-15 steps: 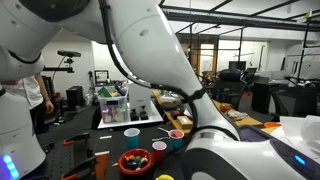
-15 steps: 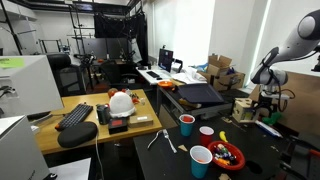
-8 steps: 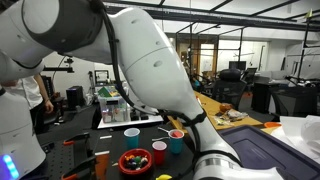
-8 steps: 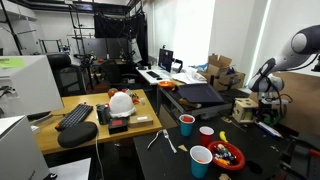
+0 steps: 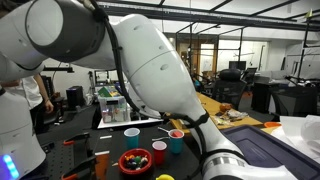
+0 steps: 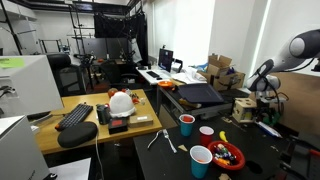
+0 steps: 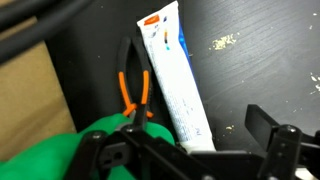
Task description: Place the white tube on the red bowl
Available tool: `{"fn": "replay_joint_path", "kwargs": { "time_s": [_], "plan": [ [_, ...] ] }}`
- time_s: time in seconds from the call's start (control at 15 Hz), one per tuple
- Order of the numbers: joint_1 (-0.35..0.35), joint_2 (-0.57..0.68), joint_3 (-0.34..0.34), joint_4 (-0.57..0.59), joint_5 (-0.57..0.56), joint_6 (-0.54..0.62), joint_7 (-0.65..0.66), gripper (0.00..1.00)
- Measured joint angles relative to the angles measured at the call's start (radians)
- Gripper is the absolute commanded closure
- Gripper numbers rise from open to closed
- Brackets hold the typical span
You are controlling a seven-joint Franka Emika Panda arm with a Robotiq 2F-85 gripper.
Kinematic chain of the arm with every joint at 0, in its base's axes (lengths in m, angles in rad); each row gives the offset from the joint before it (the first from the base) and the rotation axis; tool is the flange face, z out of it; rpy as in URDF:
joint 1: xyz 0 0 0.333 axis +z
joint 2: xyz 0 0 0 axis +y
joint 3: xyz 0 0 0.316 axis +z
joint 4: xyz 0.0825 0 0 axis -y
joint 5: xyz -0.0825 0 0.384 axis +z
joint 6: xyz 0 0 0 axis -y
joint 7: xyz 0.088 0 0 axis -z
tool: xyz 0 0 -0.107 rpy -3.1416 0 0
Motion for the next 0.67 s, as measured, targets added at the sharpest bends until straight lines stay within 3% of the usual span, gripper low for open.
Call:
{"fn": "replay_joint_path", "kwargs": {
  "time_s": [0.67],
  "plan": [
    [-0.008, 0.038, 0.019, 0.088, -0.016, -0.088, -0.048, 0.00]
  ]
}}
